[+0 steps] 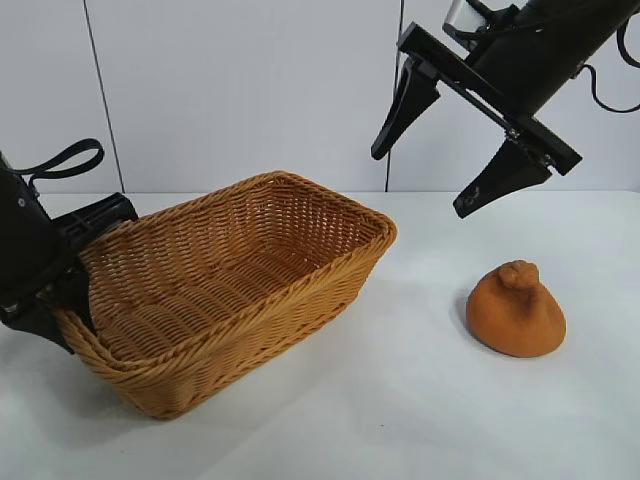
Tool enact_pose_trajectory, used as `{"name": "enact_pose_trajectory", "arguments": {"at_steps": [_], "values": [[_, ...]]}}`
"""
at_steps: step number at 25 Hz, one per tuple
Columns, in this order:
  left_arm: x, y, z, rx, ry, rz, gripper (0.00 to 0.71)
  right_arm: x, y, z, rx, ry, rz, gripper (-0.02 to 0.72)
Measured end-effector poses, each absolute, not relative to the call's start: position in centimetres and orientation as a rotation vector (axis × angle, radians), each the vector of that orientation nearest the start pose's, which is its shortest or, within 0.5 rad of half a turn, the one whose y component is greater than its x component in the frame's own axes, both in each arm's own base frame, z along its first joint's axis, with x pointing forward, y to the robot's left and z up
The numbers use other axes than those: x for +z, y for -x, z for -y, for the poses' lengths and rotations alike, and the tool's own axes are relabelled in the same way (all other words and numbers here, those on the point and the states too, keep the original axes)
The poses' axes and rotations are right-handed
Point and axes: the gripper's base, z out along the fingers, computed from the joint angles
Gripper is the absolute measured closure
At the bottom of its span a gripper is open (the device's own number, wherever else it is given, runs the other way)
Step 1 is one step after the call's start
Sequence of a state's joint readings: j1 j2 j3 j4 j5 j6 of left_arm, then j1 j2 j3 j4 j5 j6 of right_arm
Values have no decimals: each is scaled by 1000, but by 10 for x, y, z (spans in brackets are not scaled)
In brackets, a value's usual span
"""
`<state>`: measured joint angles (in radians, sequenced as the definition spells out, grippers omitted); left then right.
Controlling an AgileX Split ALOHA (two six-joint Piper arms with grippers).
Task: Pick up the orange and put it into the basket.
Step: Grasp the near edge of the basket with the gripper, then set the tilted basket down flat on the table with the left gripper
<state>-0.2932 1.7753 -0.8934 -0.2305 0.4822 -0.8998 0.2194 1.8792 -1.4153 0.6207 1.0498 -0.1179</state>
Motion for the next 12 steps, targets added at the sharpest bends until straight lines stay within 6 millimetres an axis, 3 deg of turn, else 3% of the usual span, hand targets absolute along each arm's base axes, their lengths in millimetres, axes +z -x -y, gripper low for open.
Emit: {"name": "enact_pose_trajectory", "arguments": {"at_steps": [12], "values": [[201, -345, 91, -479, 919, -2716, 630, 232, -362, -128, 845, 95, -2922, 97]]}}
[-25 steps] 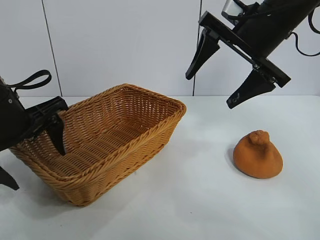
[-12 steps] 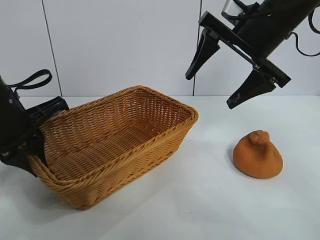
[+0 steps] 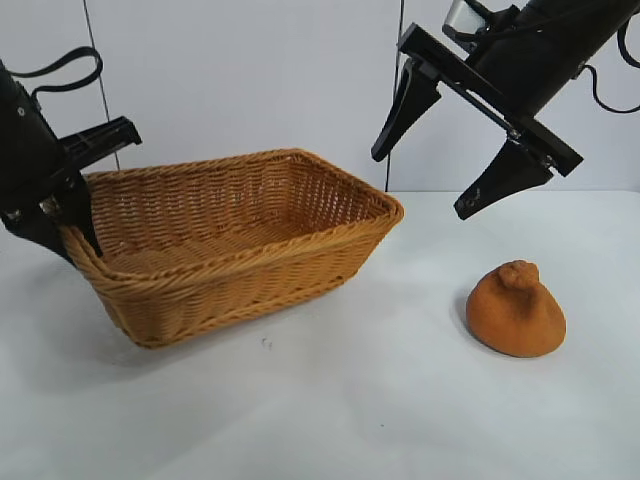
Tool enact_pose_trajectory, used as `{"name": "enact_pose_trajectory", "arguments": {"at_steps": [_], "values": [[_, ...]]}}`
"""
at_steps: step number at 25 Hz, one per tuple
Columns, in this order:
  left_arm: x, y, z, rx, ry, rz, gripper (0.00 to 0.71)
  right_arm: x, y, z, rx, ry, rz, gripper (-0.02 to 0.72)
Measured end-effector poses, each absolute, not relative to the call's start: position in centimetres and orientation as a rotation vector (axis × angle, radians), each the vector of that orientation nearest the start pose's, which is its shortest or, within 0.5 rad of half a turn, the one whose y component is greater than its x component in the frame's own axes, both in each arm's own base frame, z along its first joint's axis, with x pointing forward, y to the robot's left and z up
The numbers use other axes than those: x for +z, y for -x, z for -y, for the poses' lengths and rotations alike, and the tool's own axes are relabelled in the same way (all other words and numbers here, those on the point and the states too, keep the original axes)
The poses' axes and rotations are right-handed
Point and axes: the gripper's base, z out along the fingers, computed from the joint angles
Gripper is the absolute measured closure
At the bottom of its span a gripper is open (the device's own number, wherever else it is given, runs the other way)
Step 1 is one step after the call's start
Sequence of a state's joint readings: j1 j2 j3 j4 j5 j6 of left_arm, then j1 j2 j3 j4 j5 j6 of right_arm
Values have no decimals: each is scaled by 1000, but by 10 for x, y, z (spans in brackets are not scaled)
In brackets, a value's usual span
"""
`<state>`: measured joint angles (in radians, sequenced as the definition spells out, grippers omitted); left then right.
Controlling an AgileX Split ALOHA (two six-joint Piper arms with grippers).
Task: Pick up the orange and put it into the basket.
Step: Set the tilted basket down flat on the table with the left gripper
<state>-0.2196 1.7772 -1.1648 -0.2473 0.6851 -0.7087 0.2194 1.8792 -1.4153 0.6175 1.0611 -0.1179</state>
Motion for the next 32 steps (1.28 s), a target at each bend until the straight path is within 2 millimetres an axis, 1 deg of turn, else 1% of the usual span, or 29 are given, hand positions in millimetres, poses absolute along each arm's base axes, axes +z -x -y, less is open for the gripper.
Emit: {"name": "enact_pose_trajectory", "arguments": {"at_steps": [3, 5, 8, 10, 13, 16, 19, 23, 25, 28, 30, 31, 32], "values": [[205, -352, 92, -453, 786, -2780, 630, 232, -362, -128, 844, 96, -2923, 97], [202, -357, 95, -436, 673, -2851, 630, 232, -362, -128, 845, 97, -2925, 97], [198, -366, 102, -479, 519, -2929, 630, 232, -361, -128, 847, 99, -2930, 97], [200, -373, 107, -507, 396, -2952, 630, 232, -361, -128, 846, 100, -2930, 97], [200, -382, 111, -522, 260, -2974, 630, 232, -361, -128, 844, 103, -2933, 97], [192, -384, 111, -507, 155, -3008, 630, 232, -360, -128, 844, 106, -2937, 97], [179, -386, 112, -495, 115, -3041, 630, 232, -360, -128, 844, 109, -2943, 97], [162, -389, 112, -486, 116, -3067, 631, 232, -359, -127, 846, 116, -2954, 97], [157, -391, 113, -491, 125, -3067, 632, 232, -359, -127, 847, 117, -2956, 97], [156, -391, 113, -494, 127, -3067, 632, 232, -359, -127, 847, 118, -2957, 97], [156, -391, 113, -497, 130, -3066, 595, 232, -359, -127, 847, 118, -2957, 97], [156, -391, 113, -499, 129, -3067, 547, 232, -359, -127, 847, 118, -2957, 97], [156, -391, 113, -500, 129, -3069, 481, 232, -359, -127, 847, 118, -2957, 97]]}}
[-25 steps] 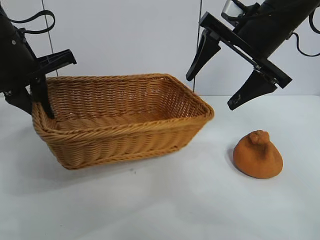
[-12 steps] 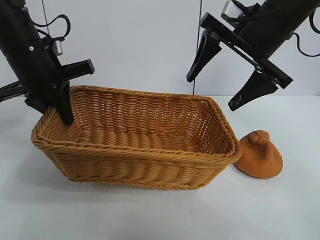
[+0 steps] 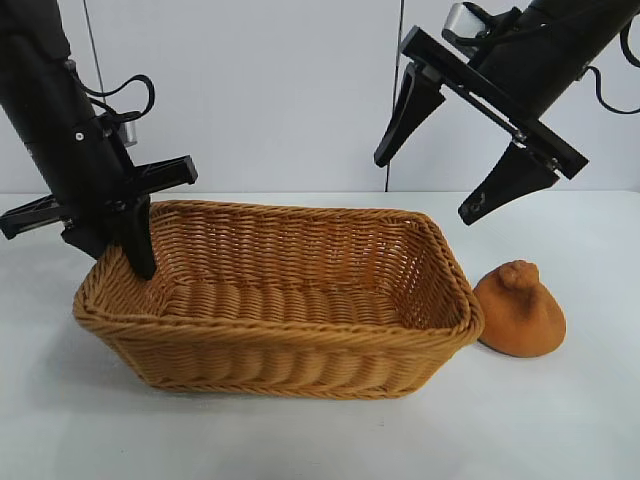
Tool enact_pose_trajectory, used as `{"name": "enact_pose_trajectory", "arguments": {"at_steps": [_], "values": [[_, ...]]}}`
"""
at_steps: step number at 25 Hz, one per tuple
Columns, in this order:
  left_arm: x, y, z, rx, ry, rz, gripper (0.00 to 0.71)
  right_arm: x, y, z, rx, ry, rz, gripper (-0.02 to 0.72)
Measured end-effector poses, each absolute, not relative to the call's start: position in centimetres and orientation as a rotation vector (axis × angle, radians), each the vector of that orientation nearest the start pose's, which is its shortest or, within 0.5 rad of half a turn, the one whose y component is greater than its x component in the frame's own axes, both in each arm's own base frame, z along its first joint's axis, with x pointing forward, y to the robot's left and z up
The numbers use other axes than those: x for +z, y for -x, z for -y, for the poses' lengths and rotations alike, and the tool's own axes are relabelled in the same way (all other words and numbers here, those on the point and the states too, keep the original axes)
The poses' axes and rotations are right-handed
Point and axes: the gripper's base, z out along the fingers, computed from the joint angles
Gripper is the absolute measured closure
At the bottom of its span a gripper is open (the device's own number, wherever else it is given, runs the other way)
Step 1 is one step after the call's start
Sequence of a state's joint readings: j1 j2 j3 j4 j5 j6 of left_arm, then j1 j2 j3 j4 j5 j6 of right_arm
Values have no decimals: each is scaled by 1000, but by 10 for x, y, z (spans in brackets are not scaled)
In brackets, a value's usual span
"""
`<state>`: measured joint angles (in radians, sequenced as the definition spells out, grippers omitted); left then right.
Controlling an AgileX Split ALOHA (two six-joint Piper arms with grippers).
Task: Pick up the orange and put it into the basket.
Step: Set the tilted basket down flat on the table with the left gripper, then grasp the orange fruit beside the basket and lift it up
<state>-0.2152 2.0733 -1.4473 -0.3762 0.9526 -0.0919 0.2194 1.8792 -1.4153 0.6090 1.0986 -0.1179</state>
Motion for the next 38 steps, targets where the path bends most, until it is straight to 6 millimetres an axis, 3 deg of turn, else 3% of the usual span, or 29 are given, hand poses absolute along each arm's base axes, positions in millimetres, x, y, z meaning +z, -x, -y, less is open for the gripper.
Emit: {"name": "enact_pose_trajectory", "arguments": {"at_steps": [3, 6, 10, 14, 18, 22, 26, 28, 33, 38], "values": [[156, -390, 114, -509, 134, -3072, 266, 232, -359, -127, 847, 118, -2957, 97], [161, -390, 114, -514, 130, -3066, 184, 231, -359, -127, 847, 118, -2957, 97], [179, -387, 113, -511, 106, -3035, 163, 231, -358, -127, 847, 118, -2958, 97], [209, -379, 103, -373, -7, -2987, 161, 231, -358, -127, 849, 122, -2964, 97], [243, -372, 81, -273, -25, -2925, 161, 232, -357, -127, 850, 126, -2970, 97], [265, -366, 45, -191, 43, -2890, 161, 231, -357, -127, 840, 133, -2974, 97], [268, -362, 12, -50, 90, -2920, 161, 230, -356, -124, 791, 162, -2991, 97], [267, -361, 6, -15, 93, -2933, 161, 229, -356, -123, 764, 179, -3003, 97], [267, -356, 5, -8, 70, -2995, 161, 230, -354, -120, 716, 212, -3021, 97], [277, -342, 9, -51, 40, -2988, 161, 244, -349, -115, 651, 252, -2989, 97]]}}
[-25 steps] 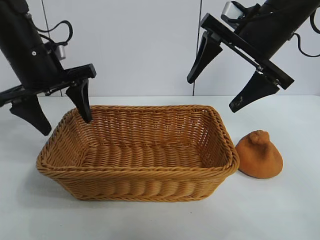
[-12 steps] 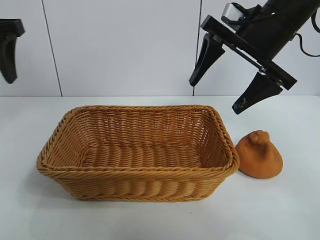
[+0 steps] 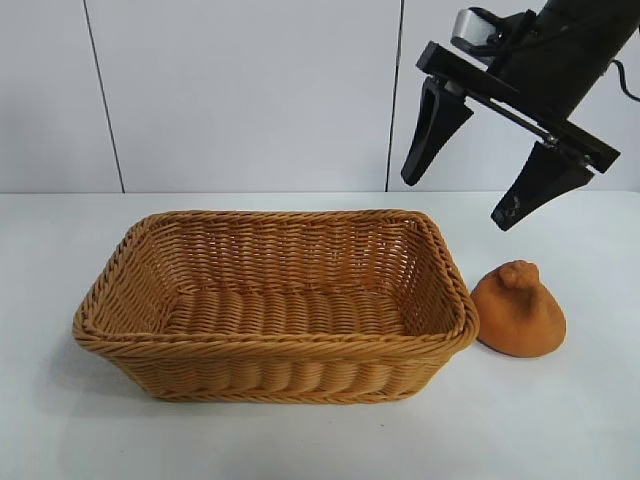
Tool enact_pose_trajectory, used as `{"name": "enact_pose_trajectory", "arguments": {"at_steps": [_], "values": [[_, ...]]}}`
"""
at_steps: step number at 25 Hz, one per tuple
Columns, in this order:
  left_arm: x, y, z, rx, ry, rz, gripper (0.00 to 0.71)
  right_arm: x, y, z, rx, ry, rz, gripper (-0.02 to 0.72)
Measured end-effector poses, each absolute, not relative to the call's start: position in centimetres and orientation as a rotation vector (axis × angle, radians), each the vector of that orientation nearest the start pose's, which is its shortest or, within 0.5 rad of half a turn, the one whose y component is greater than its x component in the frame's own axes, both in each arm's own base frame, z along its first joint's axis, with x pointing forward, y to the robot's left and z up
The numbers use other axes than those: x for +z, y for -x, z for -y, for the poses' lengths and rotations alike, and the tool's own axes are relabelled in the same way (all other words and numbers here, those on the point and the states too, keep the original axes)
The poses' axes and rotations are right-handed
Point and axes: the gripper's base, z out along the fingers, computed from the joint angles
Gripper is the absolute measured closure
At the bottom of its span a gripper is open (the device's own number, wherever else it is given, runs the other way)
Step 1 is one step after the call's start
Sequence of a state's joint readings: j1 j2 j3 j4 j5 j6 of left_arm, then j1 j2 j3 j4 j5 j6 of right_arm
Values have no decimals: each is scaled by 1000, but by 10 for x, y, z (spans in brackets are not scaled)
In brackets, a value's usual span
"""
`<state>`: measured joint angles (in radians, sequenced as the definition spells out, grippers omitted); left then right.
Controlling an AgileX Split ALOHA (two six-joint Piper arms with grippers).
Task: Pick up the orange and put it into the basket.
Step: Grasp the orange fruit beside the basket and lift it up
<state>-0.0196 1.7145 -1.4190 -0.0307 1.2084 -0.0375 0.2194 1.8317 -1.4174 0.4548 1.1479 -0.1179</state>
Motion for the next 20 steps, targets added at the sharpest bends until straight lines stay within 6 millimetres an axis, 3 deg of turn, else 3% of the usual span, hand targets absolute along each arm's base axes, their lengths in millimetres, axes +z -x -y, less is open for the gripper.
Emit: {"name": "enact_pose_trajectory", "arguments": {"at_steps": [4, 10, 14, 20], "values": [[291, -305, 22, -84, -45, -2967, 161, 251, -346, -110, 570, 294, -2980, 97], [307, -220, 25, -89, -112, -2903, 161, 248, -346, -96, 327, 323, -3027, 97], [304, -163, 20, -91, -112, -2843, 161, 247, -348, -84, 126, 293, -3020, 97], [280, -100, 14, -97, -107, -2703, 161, 239, -357, -84, 99, 254, -2981, 97]]}}
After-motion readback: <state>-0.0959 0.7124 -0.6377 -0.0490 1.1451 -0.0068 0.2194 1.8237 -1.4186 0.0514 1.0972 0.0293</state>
